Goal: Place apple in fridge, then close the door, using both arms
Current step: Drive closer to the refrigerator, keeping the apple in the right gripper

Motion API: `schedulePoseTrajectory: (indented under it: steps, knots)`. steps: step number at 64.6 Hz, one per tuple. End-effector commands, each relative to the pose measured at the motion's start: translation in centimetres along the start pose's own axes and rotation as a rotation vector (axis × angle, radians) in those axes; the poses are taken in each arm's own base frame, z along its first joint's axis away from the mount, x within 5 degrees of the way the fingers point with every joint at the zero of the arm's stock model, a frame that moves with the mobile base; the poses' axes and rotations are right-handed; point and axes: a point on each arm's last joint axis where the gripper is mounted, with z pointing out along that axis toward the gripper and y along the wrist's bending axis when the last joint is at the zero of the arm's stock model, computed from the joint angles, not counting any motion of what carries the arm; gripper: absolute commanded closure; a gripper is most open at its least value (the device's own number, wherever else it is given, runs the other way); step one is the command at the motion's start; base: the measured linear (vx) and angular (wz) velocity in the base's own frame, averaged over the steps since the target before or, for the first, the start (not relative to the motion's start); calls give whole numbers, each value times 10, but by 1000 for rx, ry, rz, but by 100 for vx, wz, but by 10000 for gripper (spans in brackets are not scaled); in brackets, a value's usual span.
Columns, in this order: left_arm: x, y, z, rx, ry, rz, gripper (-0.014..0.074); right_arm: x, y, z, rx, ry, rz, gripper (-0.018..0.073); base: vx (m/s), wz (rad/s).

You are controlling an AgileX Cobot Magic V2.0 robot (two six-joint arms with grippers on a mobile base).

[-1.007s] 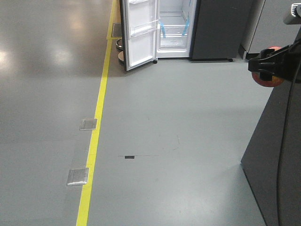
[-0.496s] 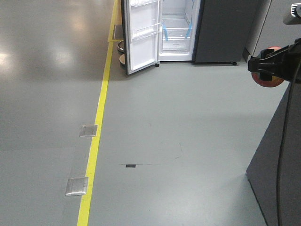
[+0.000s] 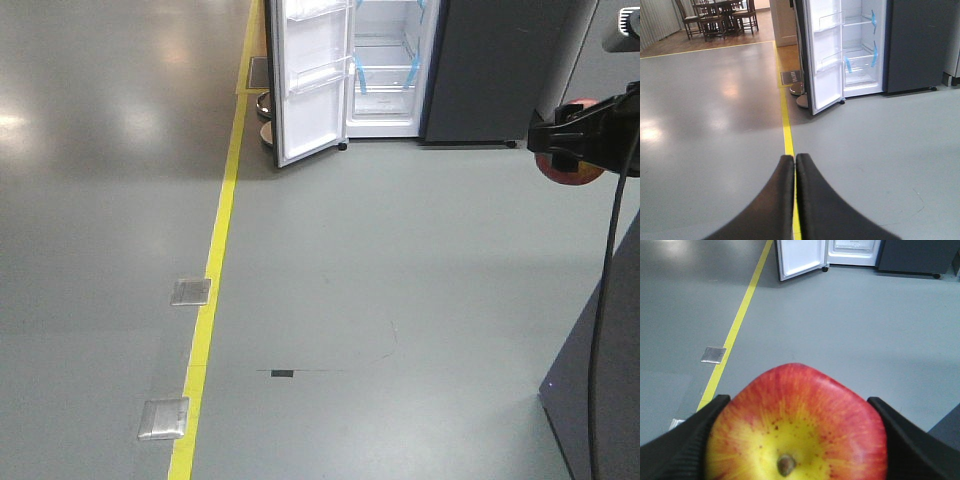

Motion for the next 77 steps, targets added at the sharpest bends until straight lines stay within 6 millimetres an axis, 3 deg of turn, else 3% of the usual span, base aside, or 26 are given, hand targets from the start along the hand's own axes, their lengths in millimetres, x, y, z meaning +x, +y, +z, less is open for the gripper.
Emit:
schedulePoseTrajectory:
  steps: [1,77]
  knots:
    - [2,-1,1,6,-65,0,602,-20,0,-17,22,-133,-13,444,16,4]
    - [2,-1,1,6,-65,0,602,-20,0,-17,23,-135,-13,444,19,1]
